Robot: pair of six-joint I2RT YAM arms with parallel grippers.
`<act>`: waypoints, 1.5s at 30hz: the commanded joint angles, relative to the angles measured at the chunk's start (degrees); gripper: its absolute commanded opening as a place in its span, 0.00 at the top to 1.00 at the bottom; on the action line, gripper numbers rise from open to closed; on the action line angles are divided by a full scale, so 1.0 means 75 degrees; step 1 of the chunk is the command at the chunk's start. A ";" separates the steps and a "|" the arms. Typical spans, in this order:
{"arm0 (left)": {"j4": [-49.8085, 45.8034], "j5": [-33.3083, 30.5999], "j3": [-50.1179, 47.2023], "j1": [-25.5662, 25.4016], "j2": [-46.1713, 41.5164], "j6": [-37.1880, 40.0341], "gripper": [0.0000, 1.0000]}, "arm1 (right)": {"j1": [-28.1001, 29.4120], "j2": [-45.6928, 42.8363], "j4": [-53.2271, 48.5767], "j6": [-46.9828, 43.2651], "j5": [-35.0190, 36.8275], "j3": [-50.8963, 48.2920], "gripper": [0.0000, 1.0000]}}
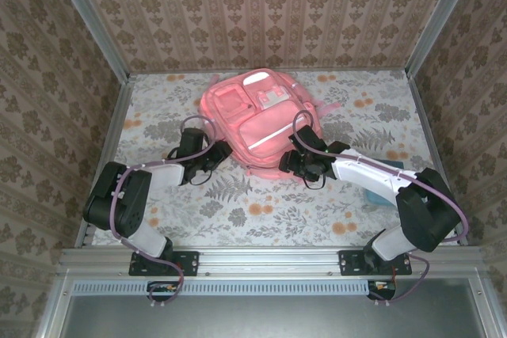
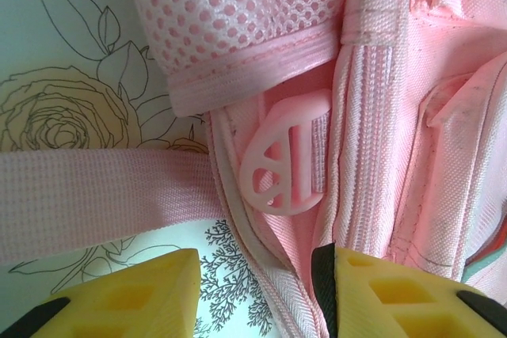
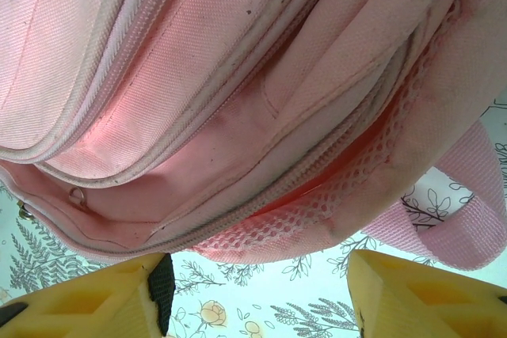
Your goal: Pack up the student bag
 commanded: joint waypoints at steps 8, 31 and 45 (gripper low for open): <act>0.0465 0.0166 0.0109 0.0060 0.0353 -0.0374 0.64 | 0.0059 0.0204 0.0005 0.0058 0.0116 0.0171 0.39; 0.0369 0.0326 0.0605 -0.0986 -0.0372 0.0143 1.00 | -0.0137 -0.0668 -0.1858 -0.1194 0.2206 0.0743 0.45; 0.0147 0.0253 0.1523 -0.1751 0.0058 0.0118 1.00 | 0.2103 0.0589 -0.1925 -0.0685 0.2418 0.1628 0.48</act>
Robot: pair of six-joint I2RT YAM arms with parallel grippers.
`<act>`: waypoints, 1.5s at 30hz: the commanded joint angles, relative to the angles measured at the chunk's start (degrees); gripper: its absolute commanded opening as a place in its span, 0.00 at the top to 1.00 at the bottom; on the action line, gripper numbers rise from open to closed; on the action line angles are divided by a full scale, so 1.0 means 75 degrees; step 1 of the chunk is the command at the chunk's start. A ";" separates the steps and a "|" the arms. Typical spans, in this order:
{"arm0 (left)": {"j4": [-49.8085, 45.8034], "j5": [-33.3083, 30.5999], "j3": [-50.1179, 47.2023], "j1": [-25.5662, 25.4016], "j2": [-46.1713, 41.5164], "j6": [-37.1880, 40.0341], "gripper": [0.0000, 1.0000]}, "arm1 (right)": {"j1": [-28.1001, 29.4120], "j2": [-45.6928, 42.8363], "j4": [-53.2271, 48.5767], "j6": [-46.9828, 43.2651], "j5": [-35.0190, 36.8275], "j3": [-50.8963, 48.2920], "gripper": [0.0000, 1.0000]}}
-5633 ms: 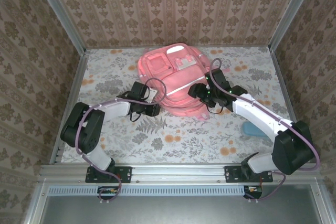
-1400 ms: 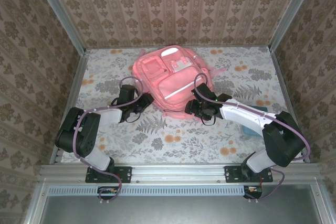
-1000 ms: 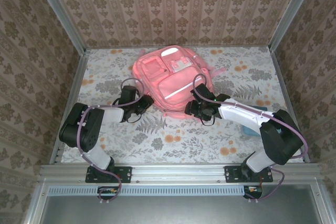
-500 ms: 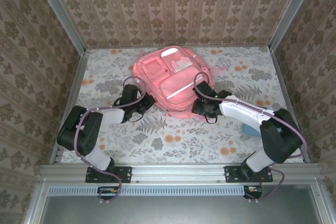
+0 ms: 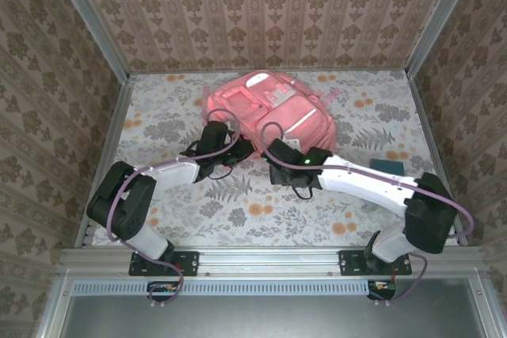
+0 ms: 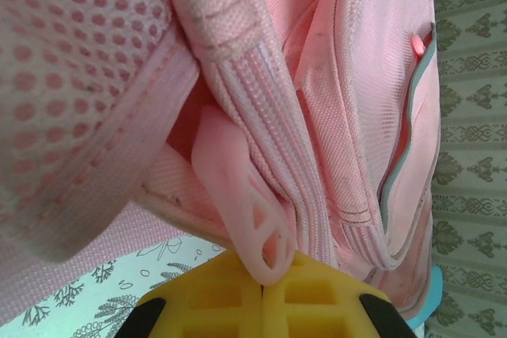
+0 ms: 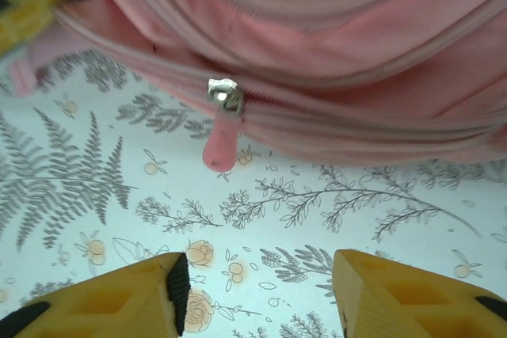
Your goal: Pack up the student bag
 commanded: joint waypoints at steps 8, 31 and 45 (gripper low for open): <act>0.0303 0.0097 0.0317 -0.0099 0.0015 0.0208 1.00 | -0.0383 0.1236 0.0530 0.0341 -0.0104 0.0673 0.55; -0.0039 -0.0174 0.0228 0.0006 -0.0044 0.0296 1.00 | -0.0788 0.1620 0.0710 0.0201 -0.0106 0.0692 0.91; -0.1246 -0.0241 0.0134 0.1067 -0.0306 0.1321 1.00 | -0.1432 0.0081 -0.0145 -0.0343 0.0349 -0.0656 1.00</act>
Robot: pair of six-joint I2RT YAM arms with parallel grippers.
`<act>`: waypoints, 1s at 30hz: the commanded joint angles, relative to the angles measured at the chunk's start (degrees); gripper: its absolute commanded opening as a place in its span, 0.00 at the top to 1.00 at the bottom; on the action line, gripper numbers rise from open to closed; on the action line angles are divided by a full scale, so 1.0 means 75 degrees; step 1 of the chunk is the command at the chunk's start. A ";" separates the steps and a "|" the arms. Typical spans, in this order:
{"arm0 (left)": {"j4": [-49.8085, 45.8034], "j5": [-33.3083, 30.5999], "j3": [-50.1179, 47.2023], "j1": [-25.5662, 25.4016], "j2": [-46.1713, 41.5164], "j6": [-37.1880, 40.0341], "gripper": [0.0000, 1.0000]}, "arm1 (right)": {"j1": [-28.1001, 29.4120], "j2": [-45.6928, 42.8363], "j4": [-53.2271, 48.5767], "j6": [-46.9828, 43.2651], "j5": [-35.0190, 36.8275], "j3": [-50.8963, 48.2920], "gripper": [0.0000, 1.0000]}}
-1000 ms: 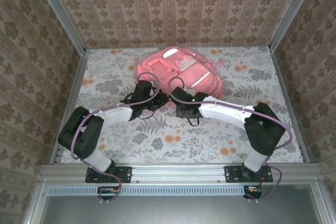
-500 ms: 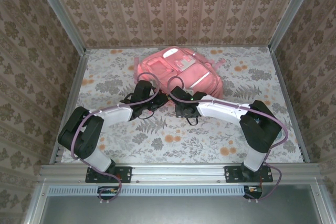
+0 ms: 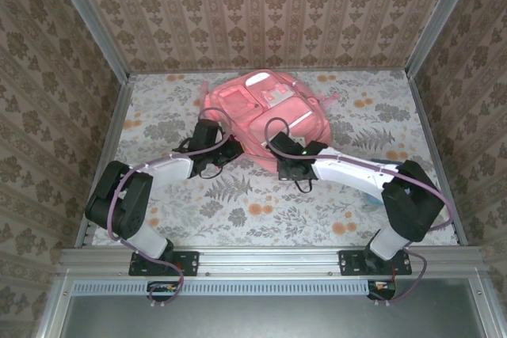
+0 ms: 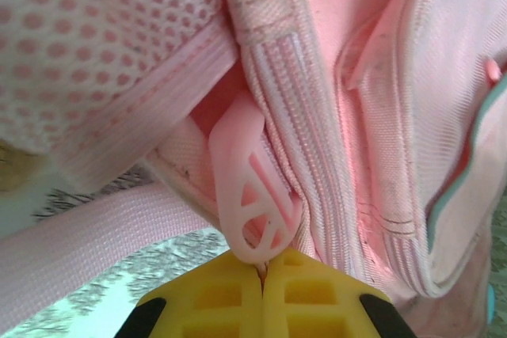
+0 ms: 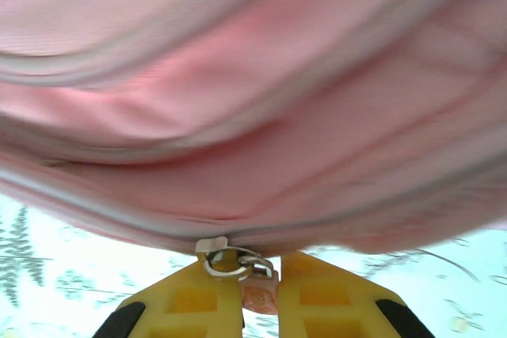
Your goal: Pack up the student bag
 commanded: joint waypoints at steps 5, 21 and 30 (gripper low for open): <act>-0.0432 -0.0261 0.0097 0.0828 -0.0298 0.0767 1.00 | -0.0927 -0.0620 -0.0567 -0.0383 0.0298 -0.0500 1.00; -0.1680 -0.0201 0.0721 0.2149 -0.0326 0.1392 0.53 | -0.0191 0.0940 0.1039 -0.2020 -0.4006 0.1291 1.00; -0.1557 0.0225 -0.0674 0.2024 -0.1748 -0.0684 0.43 | 0.0414 0.2161 0.1302 -0.1707 -0.4555 0.2755 1.00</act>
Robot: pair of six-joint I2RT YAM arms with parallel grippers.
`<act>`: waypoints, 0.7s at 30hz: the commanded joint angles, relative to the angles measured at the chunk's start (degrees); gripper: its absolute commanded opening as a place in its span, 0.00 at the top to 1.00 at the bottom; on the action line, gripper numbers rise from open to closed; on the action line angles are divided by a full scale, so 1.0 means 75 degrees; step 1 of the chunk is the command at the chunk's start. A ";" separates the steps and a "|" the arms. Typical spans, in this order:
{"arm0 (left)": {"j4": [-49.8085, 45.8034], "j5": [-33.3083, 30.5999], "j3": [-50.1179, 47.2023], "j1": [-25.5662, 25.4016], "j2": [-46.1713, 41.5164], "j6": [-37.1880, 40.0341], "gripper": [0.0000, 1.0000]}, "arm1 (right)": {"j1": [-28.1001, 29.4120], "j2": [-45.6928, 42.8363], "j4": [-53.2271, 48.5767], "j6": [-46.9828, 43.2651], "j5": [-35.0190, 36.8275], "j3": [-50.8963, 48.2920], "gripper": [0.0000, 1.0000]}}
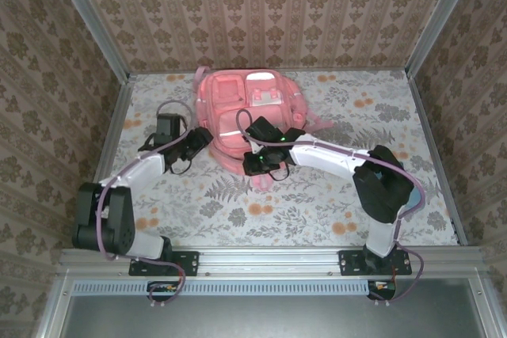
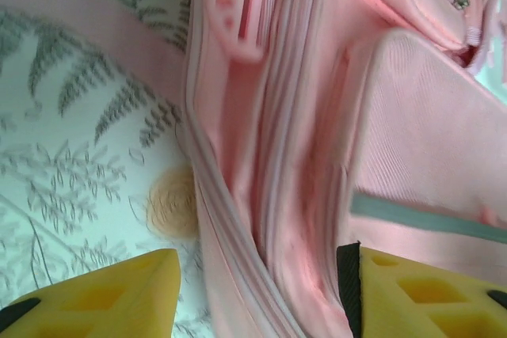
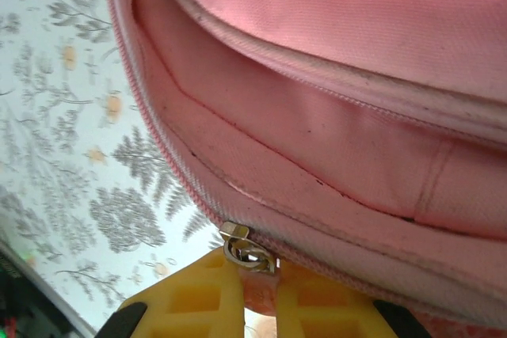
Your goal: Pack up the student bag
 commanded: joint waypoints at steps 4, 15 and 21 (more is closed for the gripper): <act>0.0699 0.0433 -0.1089 -0.0408 -0.0686 -0.1896 0.42 | 0.0117 0.0388 0.0373 0.0147 -0.0678 0.0594 1.00; 0.1337 0.0446 -0.1174 -0.0852 -0.0395 -0.2401 0.47 | 0.0154 0.0373 0.0422 0.0194 -0.0613 0.0268 1.00; 0.1363 0.0434 -0.1126 -0.0963 -0.0053 -0.2552 0.62 | 0.0276 0.0256 0.0046 0.0047 -0.0082 0.0221 1.00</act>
